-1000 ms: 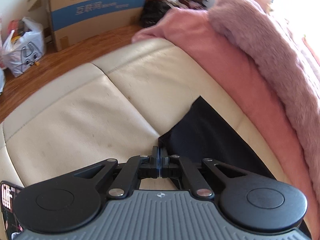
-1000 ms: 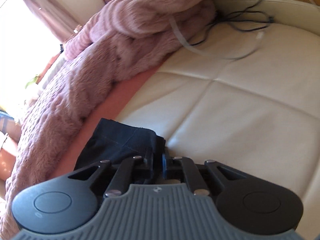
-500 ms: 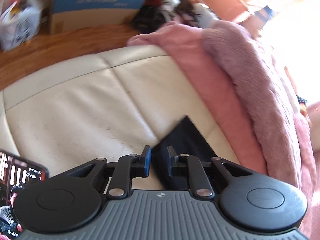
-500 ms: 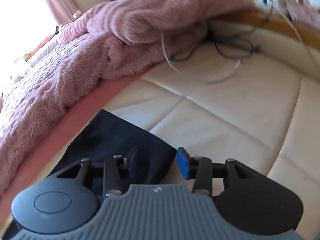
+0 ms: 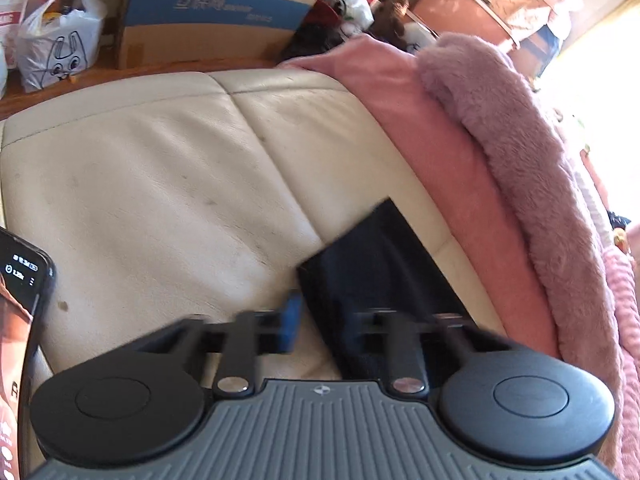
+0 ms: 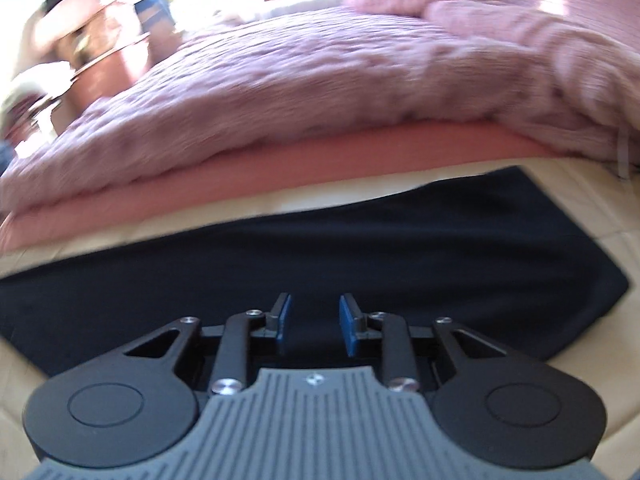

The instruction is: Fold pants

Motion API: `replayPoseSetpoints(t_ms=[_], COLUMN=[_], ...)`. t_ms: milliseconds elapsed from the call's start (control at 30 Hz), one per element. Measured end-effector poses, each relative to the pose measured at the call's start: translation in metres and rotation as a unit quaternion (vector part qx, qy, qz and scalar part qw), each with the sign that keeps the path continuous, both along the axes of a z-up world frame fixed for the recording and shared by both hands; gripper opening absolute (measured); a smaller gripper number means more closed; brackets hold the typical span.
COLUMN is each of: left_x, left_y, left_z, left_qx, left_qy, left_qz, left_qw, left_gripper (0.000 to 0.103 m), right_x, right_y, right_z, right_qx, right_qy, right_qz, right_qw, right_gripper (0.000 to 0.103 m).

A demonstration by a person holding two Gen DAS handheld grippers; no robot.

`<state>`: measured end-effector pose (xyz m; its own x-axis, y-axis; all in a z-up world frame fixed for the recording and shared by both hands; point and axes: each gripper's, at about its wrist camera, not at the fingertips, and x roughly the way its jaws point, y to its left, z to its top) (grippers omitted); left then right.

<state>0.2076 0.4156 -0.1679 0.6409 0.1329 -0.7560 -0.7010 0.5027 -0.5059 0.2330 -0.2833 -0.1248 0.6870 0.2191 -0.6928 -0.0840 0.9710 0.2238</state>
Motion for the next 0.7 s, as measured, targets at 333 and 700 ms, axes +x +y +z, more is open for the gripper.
replayPoseSetpoints(t_ms=[333,700], left_x=[-0.007,0.031], left_y=[-0.028,-0.224], left_z=[0.063,0.161], left_qx=[0.059,0.282], left_qy=[-0.114,-0.162], left_qz=[-0.040,-0.237], left_qw=[0.9910,0.9152], left_gripper=[0.002,0.002], right_x=[-0.007,-0.014], right_y=[0.064,0.078], right_z=[-0.013,0.002], right_qx=[-0.024,0.001], right_qy=[0.016,-0.010], right_qz=[0.076,0.106], right_qw=[0.997,0.994], right_gripper=[0.020,0.019])
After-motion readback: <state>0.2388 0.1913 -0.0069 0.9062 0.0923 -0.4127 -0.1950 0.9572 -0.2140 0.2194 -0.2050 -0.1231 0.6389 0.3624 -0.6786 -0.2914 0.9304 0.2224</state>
